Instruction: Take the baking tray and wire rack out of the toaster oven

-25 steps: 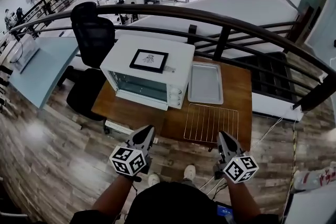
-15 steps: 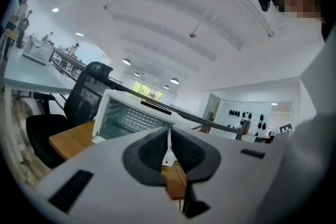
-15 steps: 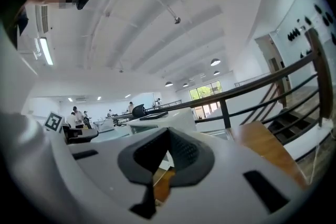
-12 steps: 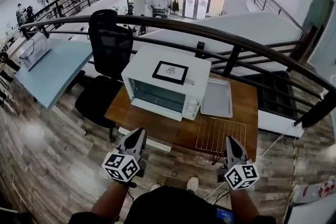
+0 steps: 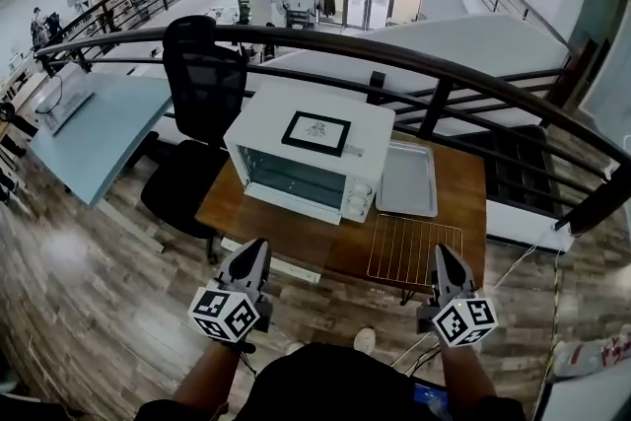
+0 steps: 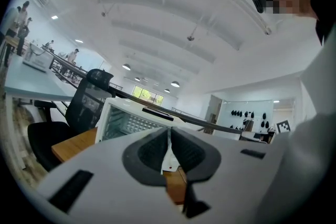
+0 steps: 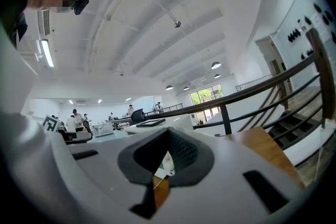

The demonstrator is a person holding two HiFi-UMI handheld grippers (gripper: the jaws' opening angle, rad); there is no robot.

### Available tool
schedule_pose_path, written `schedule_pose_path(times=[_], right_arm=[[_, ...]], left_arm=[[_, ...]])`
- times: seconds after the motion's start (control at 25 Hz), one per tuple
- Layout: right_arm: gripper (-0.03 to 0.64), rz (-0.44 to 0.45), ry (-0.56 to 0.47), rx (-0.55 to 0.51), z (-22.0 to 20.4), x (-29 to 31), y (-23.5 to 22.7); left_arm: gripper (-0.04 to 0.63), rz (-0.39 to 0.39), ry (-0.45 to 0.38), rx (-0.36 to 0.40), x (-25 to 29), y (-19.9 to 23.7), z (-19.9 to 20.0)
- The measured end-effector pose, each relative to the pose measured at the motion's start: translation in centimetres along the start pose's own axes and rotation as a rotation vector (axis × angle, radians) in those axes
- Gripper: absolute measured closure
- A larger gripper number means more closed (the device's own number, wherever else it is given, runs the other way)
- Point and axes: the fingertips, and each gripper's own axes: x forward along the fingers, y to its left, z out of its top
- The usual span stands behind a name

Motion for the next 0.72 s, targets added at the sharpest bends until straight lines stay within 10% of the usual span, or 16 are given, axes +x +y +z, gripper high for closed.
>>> schedule_pose_path(times=[0.72], right_arm=[[0.621, 0.013, 0.017, 0.027, -0.4, 1.3, -2.5]], left_arm=[[0.566, -0.015, -0.014, 0.081, 3.7, -1.5, 0.5]])
